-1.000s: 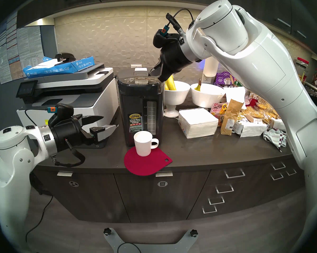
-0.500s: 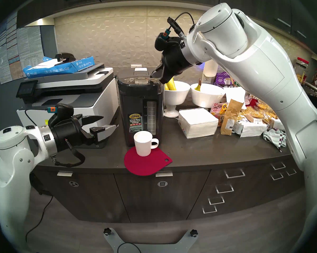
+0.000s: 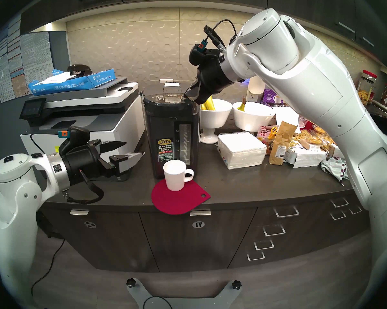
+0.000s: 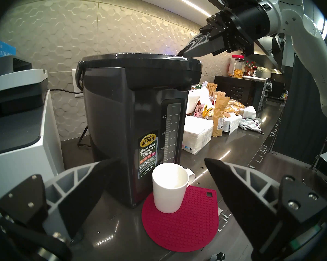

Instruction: Press the water dispenser button and fill the cup

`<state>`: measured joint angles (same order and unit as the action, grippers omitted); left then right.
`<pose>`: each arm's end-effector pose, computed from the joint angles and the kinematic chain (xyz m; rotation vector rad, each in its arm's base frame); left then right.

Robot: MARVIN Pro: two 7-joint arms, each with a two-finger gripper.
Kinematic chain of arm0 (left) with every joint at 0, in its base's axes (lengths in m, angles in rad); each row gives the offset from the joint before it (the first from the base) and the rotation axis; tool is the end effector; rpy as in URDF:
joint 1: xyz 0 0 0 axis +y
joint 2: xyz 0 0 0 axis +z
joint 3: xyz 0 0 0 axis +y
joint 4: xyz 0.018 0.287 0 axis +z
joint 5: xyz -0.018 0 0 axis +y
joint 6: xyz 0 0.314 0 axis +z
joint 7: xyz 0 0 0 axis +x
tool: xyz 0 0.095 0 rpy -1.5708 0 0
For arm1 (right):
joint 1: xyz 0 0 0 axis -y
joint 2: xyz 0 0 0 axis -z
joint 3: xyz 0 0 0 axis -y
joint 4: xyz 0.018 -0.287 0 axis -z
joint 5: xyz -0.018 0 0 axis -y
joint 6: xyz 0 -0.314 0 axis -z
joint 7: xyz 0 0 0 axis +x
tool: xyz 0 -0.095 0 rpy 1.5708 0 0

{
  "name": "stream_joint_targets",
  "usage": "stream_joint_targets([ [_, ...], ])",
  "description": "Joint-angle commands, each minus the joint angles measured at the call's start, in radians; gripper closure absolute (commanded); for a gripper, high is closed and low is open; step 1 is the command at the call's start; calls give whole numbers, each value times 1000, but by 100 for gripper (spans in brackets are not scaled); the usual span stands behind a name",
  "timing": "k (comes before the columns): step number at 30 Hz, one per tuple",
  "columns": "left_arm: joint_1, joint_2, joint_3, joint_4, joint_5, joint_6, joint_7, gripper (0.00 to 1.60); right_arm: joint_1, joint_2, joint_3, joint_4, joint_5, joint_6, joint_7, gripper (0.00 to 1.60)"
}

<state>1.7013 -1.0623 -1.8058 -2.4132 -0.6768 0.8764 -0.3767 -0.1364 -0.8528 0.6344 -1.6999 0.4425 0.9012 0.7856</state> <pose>0.3018 0.0230 -0.0765 2.0227 -0.6398 1.6588 0.4576 0.0822 0.0941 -2.0460 -1.7895 -1.5208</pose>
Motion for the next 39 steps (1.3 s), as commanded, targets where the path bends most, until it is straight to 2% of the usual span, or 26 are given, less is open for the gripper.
stream_joint_targets([
  [1, 0, -2, -1, -15, 0, -1, 1, 0, -3, -5, -4, -8, -1, 3, -2, 160],
  [11, 0, -2, -1, -15, 0, -1, 1, 0, -5, -2, -19, -33, -12, 33, 6, 160],
  [23, 0, -2, -1, -15, 0, -1, 1, 0, 4, -6, -5, -44, -5, 57, 9, 160],
  [39, 0, -2, -1, -14, 0, -1, 1, 0, -48, -6, 6, -102, 2, 59, -22, 160],
])
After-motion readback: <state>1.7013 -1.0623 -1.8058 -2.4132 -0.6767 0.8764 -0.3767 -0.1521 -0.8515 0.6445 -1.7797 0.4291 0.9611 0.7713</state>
